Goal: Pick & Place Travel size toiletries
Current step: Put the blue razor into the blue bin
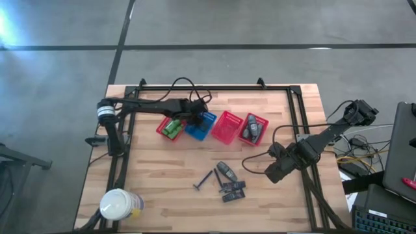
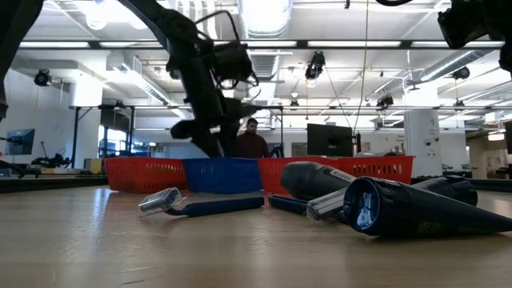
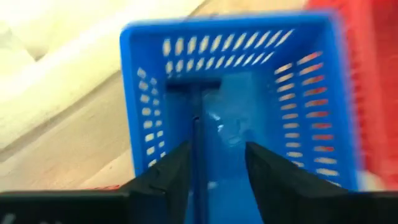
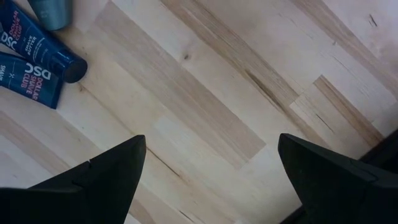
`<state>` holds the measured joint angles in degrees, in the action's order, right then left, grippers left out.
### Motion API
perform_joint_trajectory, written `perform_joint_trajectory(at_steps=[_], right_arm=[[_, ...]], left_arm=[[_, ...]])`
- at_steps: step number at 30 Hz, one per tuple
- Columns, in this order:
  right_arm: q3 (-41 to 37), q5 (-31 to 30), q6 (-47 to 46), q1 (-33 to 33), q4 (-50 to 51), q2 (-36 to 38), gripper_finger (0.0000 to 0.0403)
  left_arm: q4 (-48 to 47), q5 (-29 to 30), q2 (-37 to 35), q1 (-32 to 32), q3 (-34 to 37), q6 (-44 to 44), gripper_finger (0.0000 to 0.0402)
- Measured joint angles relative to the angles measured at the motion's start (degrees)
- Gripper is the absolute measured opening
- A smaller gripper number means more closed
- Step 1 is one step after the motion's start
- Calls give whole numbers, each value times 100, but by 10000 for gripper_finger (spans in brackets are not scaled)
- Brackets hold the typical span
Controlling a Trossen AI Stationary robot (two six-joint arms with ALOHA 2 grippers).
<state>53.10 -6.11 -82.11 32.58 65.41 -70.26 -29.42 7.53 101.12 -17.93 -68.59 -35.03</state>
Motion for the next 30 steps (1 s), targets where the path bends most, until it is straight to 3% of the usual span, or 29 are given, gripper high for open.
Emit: perform_joint_trajectory(at_steps=[7, 13, 18, 24, 30], right_arm=[[0, 7, -27, 0, -13, 0, 363], [0, 9, -26, 4, -22, 0, 363], [0, 9, 122, 4, -24, 0, 363], [0, 9, 339, 4, -30, 0, 363], [0, 9, 471, 4, -37, 0, 363]], left_arm=[[-322, -400, -594, 241, -345, 256, 181], [-1269, -108, -958, 1428, -340, -84, 171], [-1562, 11, -657, 2501, -328, -1255, 171], [-1517, -82, -106, 3149, -541, -2800, 187], [-1527, -214, 453, 3463, -1094, -3161, 214]])
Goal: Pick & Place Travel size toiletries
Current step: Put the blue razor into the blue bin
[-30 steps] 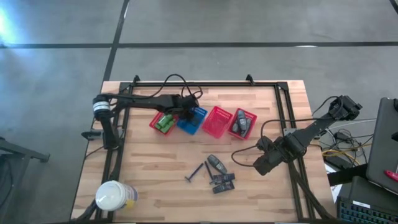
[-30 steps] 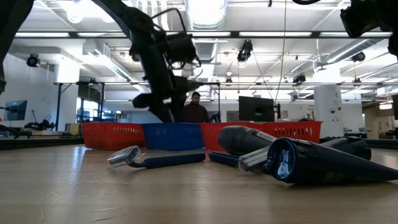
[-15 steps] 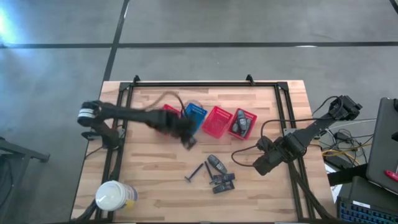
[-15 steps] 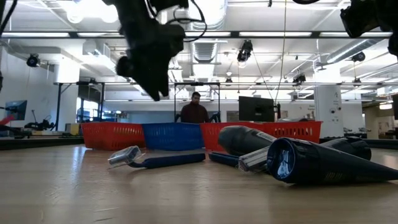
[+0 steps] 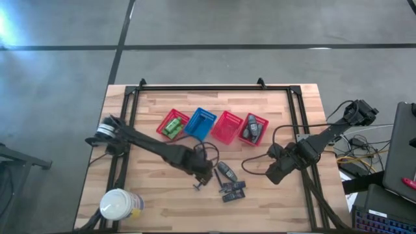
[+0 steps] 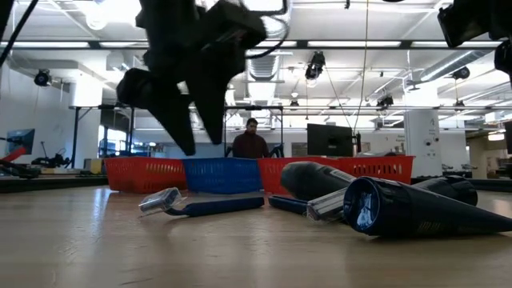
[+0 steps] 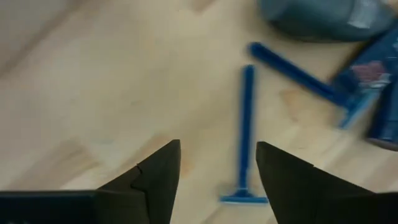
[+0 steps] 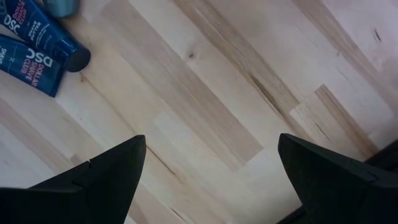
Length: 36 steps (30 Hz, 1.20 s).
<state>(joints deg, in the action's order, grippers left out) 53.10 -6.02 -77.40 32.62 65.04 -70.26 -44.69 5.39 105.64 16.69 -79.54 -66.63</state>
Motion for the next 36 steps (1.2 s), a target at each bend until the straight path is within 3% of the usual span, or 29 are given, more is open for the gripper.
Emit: perform_joint_trajectory(at_steps=[5, 10, 15, 28, 32, 36], right_arm=[[0, 0, 174, 0, -2, 0, 363], [0, 2, 264, 0, 4, 0, 363], [0, 5, 292, 1, 12, 0, 363], [0, 4, 398, 4, 18, 0, 363], [0, 2, 408, 2, 22, 0, 363], [0, 2, 426, 4, 30, 0, 363]], left_arm=[[-107, 2, 662, 123, -707, -24, 212], [-852, 1, 1434, 163, -1435, 74, 201], [-1002, -173, 1846, 168, -1744, 208, 176], [-939, -231, 1893, 156, -1730, 977, 23], [-1131, -287, 1758, 32, -1726, 1157, 19], [-1500, -137, 1176, -336, -1708, 1547, 22]])
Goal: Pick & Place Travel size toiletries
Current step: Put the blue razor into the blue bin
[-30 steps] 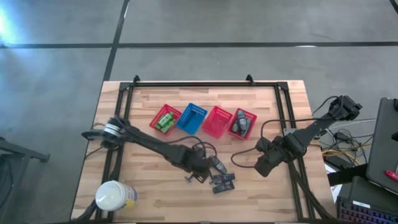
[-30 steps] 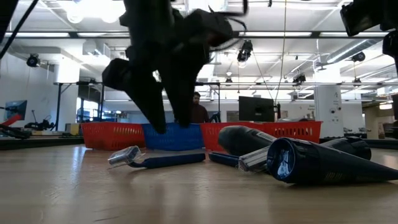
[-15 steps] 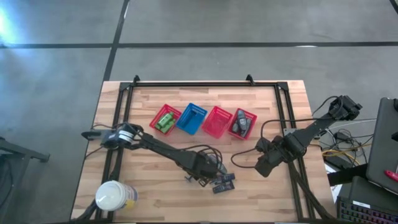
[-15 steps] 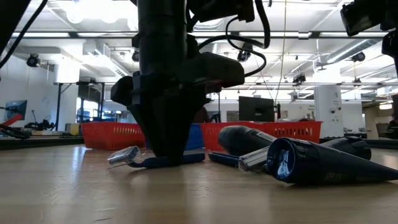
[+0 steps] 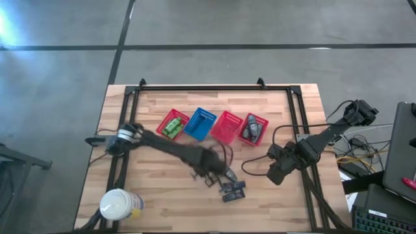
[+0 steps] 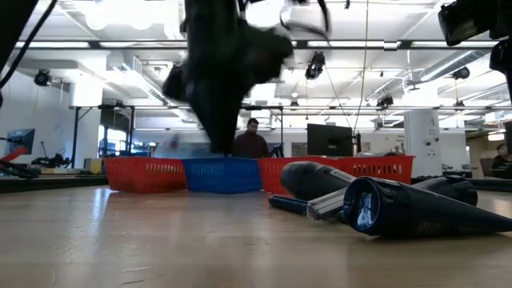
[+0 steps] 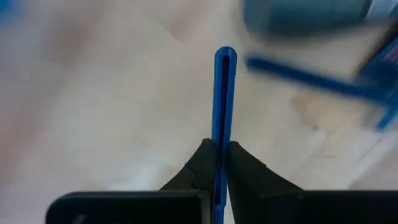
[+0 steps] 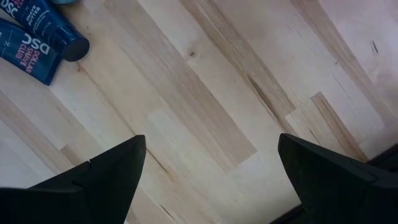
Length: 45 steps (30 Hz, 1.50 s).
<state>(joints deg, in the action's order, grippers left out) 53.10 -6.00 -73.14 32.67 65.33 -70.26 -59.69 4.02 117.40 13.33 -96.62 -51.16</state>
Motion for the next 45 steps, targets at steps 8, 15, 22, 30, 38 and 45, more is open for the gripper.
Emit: perform_joint_trajectory(at_steps=[8, 15, 22, 30, 38, 45], right_arm=[[0, -33, -202, -2, 38, 0, 363], [0, -169, -442, -4, 31, 0, 363], [-2, -319, -734, -4, 31, 0, 363], [-2, -332, -981, -4, 34, 0, 363], [-2, -460, -1050, -4, 36, 0, 363], [-2, -468, -1020, -4, 38, 0, 363]], left_arm=[[-174, 977, -1181, -1744, 42, 818, 23], [56, 692, -1029, -3055, 46, 1483, 23], [583, 545, -480, -3109, 50, 1795, 23], [610, 227, -149, -3122, 314, 1800, 24], [677, 213, -215, -3097, 542, 1494, 90], [674, 152, -633, -2884, 497, 1418, 169]])
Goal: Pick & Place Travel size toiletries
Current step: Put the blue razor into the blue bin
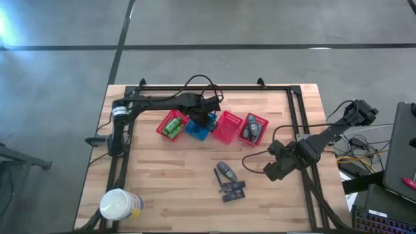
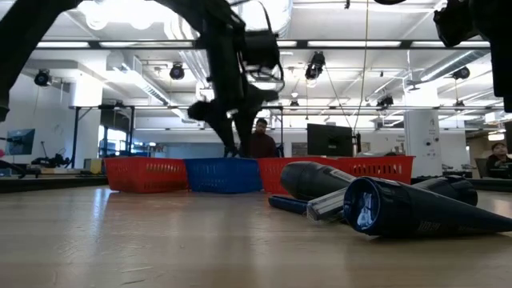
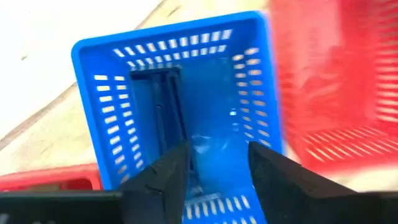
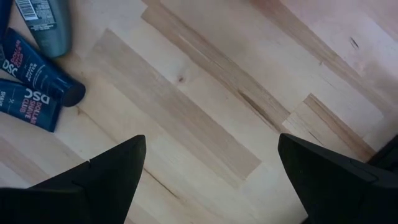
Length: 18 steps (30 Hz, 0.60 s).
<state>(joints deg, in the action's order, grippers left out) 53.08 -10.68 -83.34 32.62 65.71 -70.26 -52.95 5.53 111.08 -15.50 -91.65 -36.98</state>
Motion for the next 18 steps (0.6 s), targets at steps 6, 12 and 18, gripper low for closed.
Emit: perform_joint_trajectory(at_steps=[6, 12, 18], right_arm=[[0, 4, 128, 0, -1, 0, 363], [0, 13, 253, 0, -1, 0, 363], [0, 22, 248, 0, -20, 0, 363]], left_arm=[[95, -359, -655, 894, -7, 2946, 185], [261, -454, -686, 2562, 98, 6724, 182], [1075, -607, -151, 3345, 315, 7669, 180]])
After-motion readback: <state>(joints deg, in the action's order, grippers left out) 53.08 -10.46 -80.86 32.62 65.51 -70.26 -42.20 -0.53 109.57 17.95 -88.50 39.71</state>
